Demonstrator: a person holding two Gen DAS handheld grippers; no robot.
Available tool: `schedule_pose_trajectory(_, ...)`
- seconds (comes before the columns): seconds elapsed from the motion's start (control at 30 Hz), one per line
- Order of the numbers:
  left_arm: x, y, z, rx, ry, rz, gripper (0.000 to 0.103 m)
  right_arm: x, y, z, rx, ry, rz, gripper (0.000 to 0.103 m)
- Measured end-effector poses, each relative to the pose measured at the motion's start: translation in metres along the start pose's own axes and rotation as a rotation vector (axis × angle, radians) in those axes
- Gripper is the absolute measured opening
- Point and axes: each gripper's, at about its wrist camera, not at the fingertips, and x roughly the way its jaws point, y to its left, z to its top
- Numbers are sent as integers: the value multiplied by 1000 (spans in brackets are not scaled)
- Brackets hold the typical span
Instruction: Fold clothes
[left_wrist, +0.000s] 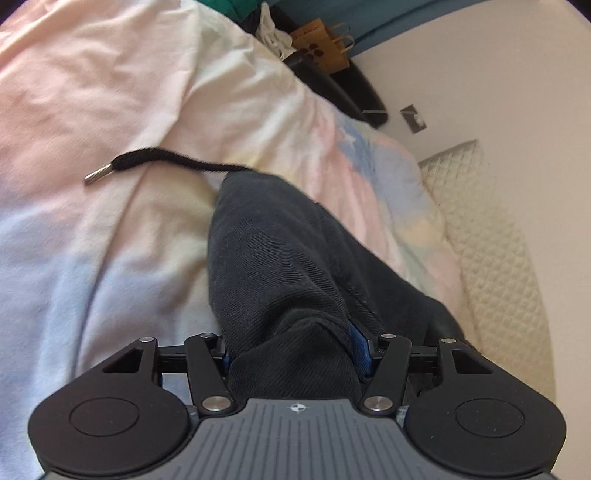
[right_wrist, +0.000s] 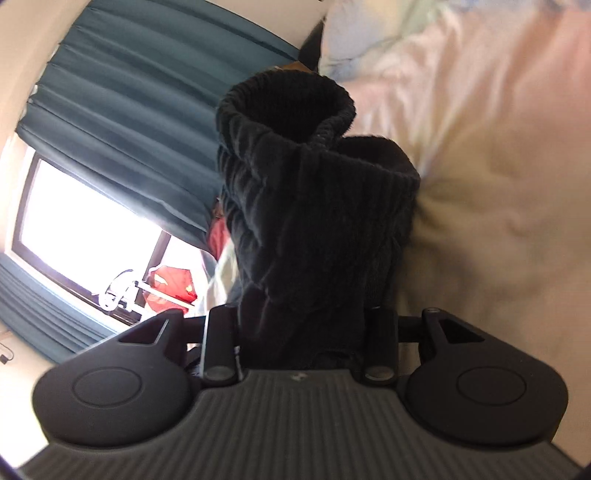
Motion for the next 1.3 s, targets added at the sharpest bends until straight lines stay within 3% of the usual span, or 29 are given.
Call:
schedule_pose_trajectory(0.1, -4, 3, -12, 37, -4, 43, 73, -2, -22, -16, 34, 14, -19, 57)
schedule_pose_trajectory(0.2, -19, -18, -15, 81, -17, 115, 73, -13, -22, -10, 72, 43, -50, 60)
schedule_pose_trajectory(0.3, -55, -53, -19, 164, -30, 170, 80, -48, 7, -1, -29, 20, -166, 60)
schedule_pose_trajectory(0.37, -81, -80, -26, 231, -49, 188, 82, -79, 25, 0, -81, -13, -194, 60)
schedule_pose_trajectory(0.57, -161, -166, -62, 440, -136, 221, 91, -148, 78, -5, -251, -58, -214, 60)
schedule_pose_trajectory(0.7, -207, -205, -96, 516, -185, 213, 101, -191, 123, -9, -353, -86, -200, 61)
schedule_pose_trajectory(0.8, -241, -229, -127, 558, -199, 195, 103, -230, 161, -20, -419, -105, -210, 62)
schedule_pose_trajectory(0.83, -251, -234, -137, 564, -203, 194, 103, -241, 172, -24, -440, -111, -204, 62)
schedule_pose_trajectory(0.9, -269, -241, -155, 571, -216, 199, 103, -264, 191, -36, -476, -126, -189, 78)
schedule_pose_trajectory(1.03, -300, -245, -190, 591, -250, 191, 103, -297, 220, -67, -570, -190, -185, 95)
schedule_pose_trajectory(1.3, -349, -238, -271, 676, -380, 333, 103, -329, 238, -131, -685, -258, -224, 96)
